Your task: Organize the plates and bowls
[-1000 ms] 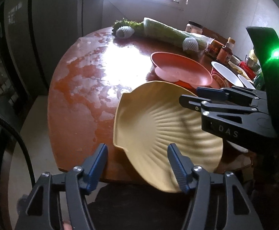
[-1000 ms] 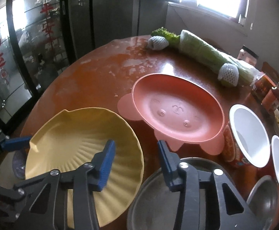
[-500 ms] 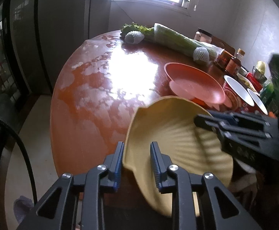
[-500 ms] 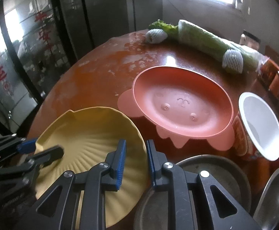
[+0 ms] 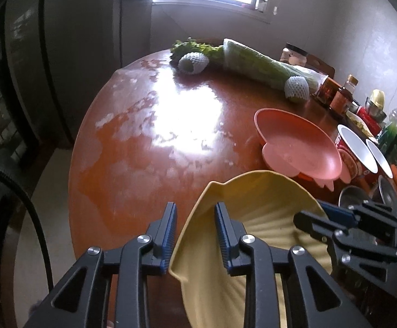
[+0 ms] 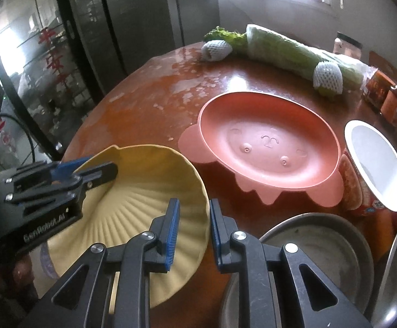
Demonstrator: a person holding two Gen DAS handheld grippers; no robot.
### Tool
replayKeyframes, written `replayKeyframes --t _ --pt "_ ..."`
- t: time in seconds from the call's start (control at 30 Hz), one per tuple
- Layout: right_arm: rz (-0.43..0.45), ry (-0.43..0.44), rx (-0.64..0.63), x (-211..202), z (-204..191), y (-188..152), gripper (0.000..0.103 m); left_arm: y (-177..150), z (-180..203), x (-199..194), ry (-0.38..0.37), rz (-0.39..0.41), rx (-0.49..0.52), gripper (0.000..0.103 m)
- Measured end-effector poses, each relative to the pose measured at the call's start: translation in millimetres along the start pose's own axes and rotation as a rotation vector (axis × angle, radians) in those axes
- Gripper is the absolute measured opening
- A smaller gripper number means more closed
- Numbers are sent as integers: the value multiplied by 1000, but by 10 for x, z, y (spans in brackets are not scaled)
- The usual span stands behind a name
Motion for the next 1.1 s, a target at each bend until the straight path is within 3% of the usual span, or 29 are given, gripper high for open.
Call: replayKeyframes --t 0.27,0.4,0.83,1.1 --pt "-4 -15 46 6 80 -1 22 295 26 174 -28 -13 76 34" --pt "-9 20 72 -41 89 -26 22 350 67 259 -14 -14 109 34" --pt "-14 20 88 -84 35 -103 23 382 74 244 -52 0 121 34" --pt "3 2 88 -115 51 -83 24 346 72 170 -39 1 125 34"
Point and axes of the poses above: each gripper's, at about its wrist camera, not at the fingertips, and x roughly the way its jaws point, z to its right, y to its top, the point moved 3 cm from there along x, roughly the way its jaws point, and after that the axes turned 10 degrees about x, right-handed, at the moved point
